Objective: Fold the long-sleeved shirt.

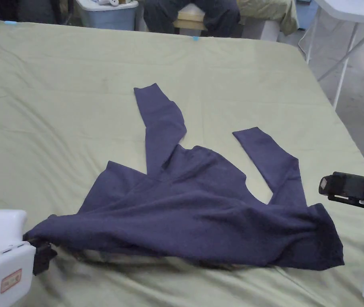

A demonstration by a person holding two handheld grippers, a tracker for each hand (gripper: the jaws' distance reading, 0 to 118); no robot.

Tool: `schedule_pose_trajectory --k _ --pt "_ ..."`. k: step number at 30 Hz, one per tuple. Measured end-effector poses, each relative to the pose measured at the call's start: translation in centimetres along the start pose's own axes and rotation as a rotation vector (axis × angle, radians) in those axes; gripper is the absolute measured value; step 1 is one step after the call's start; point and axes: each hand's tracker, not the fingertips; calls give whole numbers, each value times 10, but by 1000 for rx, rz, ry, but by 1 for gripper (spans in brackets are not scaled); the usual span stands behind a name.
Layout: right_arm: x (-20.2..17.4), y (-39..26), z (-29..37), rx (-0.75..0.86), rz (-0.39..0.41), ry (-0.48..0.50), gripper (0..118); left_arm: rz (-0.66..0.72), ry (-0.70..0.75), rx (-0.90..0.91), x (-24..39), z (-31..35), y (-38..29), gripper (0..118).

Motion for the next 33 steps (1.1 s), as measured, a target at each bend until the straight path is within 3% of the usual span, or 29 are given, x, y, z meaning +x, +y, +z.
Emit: schedule_pose_trajectory --k 3,4,7,9,12,13,14,15,16,17,20,27,33 --pt "6 9 -17 -144 -62 142 118 4 29 -7 -5 -4 3 9" --pt "-3 0 -17 -150 36 133 118 -3 39 -23 -5 -5 2 9" --pt "-17 -21 -19 -242 149 206 104 9 12 -48 0 -9 -1 9" --pt "-27 -38 -24 -323 202 240 102 7 8 -55 3 -11 -3 9" --pt "-31 -64 -23 -318 290 202 96 14 -1 -64 -2 -13 -4 9" --pt "-28 -65 -23 -277 296 158 69 18 -4 -68 -2 -13 -4 9" --pt "-27 -66 -20 -227 284 121 32 21 -8 -71 -6 -14 -3 9" --pt "-24 -65 -16 -179 237 154 14 21 -12 -73 -6 -14 -2 9" --pt "-21 -64 -9 -129 180 204 14 14 -18 -74 -5 -12 -1 9" --pt "-20 -61 -1 -96 186 233 14 3 -12 -66 -3 -9 1 9" --pt "-38 -52 35 71 335 235 14 -21 -32 1 1 7 15 9" --pt "-85 -6 147 513 507 211 14 -31 -72 325 8 95 110 9" --pt "-114 49 251 825 508 167 14 2 -92 606 10 199 209 9"
